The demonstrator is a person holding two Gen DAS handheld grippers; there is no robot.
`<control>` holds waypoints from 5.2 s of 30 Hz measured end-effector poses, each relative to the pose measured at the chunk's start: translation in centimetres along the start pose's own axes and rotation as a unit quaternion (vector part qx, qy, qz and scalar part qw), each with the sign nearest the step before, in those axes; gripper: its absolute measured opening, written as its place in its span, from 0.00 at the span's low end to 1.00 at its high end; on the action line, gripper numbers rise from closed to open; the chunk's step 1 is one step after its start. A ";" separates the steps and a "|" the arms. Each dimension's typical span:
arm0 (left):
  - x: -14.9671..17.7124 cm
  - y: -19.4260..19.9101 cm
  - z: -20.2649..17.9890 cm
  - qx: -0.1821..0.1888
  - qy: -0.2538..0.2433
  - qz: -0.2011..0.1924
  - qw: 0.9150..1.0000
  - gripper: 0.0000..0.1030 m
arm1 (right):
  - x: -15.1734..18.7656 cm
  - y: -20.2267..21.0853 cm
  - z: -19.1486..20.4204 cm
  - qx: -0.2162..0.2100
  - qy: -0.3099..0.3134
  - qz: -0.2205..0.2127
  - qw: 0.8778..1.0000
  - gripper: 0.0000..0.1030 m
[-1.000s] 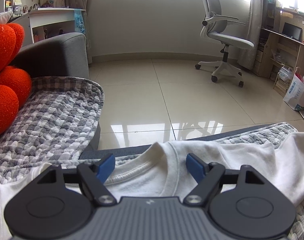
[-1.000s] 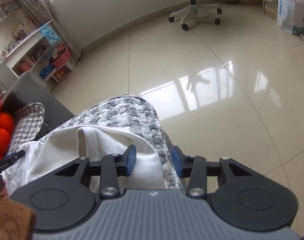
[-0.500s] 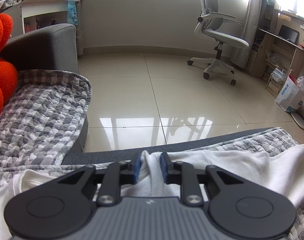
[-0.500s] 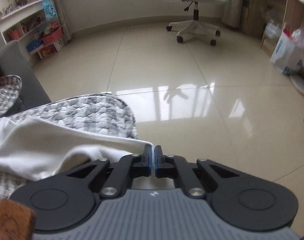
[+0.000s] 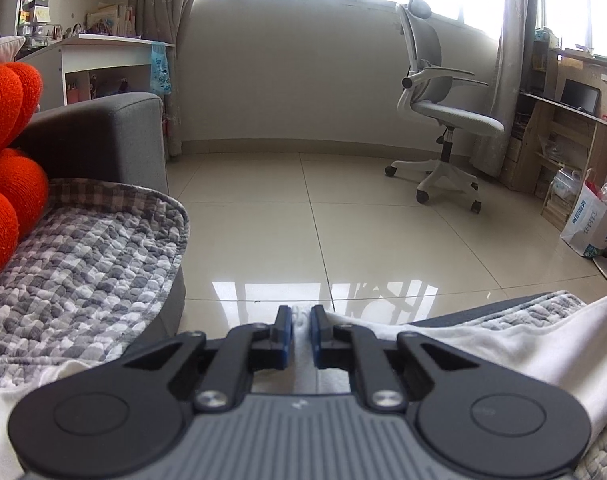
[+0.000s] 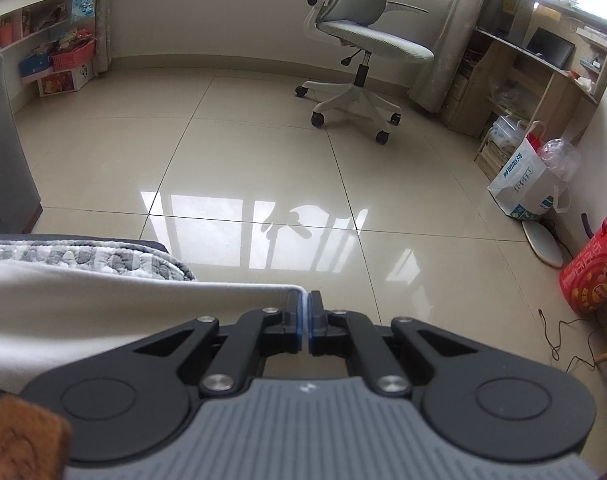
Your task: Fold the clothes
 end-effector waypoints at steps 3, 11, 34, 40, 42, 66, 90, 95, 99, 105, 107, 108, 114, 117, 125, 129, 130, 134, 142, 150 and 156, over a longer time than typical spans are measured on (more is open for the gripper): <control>0.6 -0.9 0.6 -0.006 0.013 0.012 1.000 0.10 | 0.4 -1.5 1.1 -0.002 -0.001 0.012 1.000 0.02; 0.4 1.3 -0.5 0.000 -0.006 0.011 1.000 0.30 | 1.0 -1.2 2.7 -0.047 -0.046 0.029 0.997 0.15; 7.4 9.4 -1.2 0.119 0.023 0.000 0.993 0.47 | 3.3 11.1 15.8 -0.429 -0.221 0.094 0.871 0.38; 7.5 9.6 -0.7 0.134 0.052 -0.008 0.990 0.47 | 3.1 11.0 15.5 -0.397 -0.223 0.068 0.888 0.04; 7.5 9.6 -0.7 0.135 0.052 -0.007 0.989 0.48 | 2.9 11.0 14.4 -0.368 -0.227 0.047 0.900 0.00; 10.7 16.6 -1.2 0.109 0.034 0.075 0.991 0.52 | 10.5 19.0 15.0 -0.418 -0.151 0.117 0.888 0.31; 22.3 36.8 7.3 0.044 0.165 0.202 0.964 0.57 | 19.9 25.6 9.2 -0.365 -0.089 0.118 0.919 0.27; 25.2 38.8 5.9 0.089 0.187 0.203 0.957 0.48 | 21.5 26.7 9.1 -0.357 -0.061 0.127 0.923 0.06; 26.4 38.8 4.7 0.094 0.166 0.208 0.959 0.17 | 22.1 27.9 8.5 -0.358 -0.063 0.127 0.923 0.06; 26.5 39.5 4.9 0.101 0.165 0.200 0.960 0.05 | 22.5 29.9 7.8 -0.354 -0.052 0.113 0.927 0.06; 26.4 39.8 5.1 0.103 0.165 0.196 0.961 0.05 | 22.7 30.0 7.8 -0.349 -0.045 0.113 0.929 0.05; 26.3 40.0 5.2 0.105 0.164 0.194 0.961 0.05 | 22.9 29.8 7.9 -0.346 -0.044 0.116 0.930 0.05; 26.4 39.0 5.8 0.117 0.142 0.200 0.962 0.14 | 23.0 28.8 8.2 -0.334 -0.041 0.123 0.934 0.16; 25.4 38.8 6.6 0.139 0.152 0.185 0.961 0.36 | 21.7 28.9 7.9 -0.325 -0.035 0.102 0.940 0.18; 21.3 36.5 13.2 0.066 0.171 0.109 0.977 0.56 | 16.1 26.6 10.7 -0.316 -0.042 0.059 0.946 0.37; 19.8 33.6 18.9 -0.001 0.217 0.087 0.972 0.56 | 12.9 25.1 14.5 -0.333 -0.035 0.046 0.941 0.37; 19.5 32.8 20.3 -0.017 0.230 0.083 0.969 0.56 | 12.2 24.7 15.5 -0.340 -0.034 0.044 0.939 0.37; 17.6 30.5 24.6 -0.054 0.253 0.044 0.965 0.56 | 9.4 23.5 19.9 -0.365 -0.020 0.035 0.930 0.37; 14.1 25.8 28.4 -0.107 0.212 0.013 0.971 0.53 | 5.3 22.5 29.8 -0.422 0.023 0.043 0.905 0.37; 10.3 25.0 25.8 -0.063 0.191 -0.033 0.979 0.08 | 3.6 24.7 36.6 -0.469 0.060 0.042 0.880 0.37; 7.1 25.1 22.4 -0.011 0.166 -0.071 0.983 0.06 | 2.5 25.7 38.2 -0.496 0.044 0.017 0.867 0.38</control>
Point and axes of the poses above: each gripper's, at about its wrist camera, not at the fingertips, and y roughly against the way its jaws point, z to its left, x to its underside, the point moved 7 cm from there along -y, roughly the way its jaws point, and after that the axes turned 11 degrees about x, right-handed, at the moved point
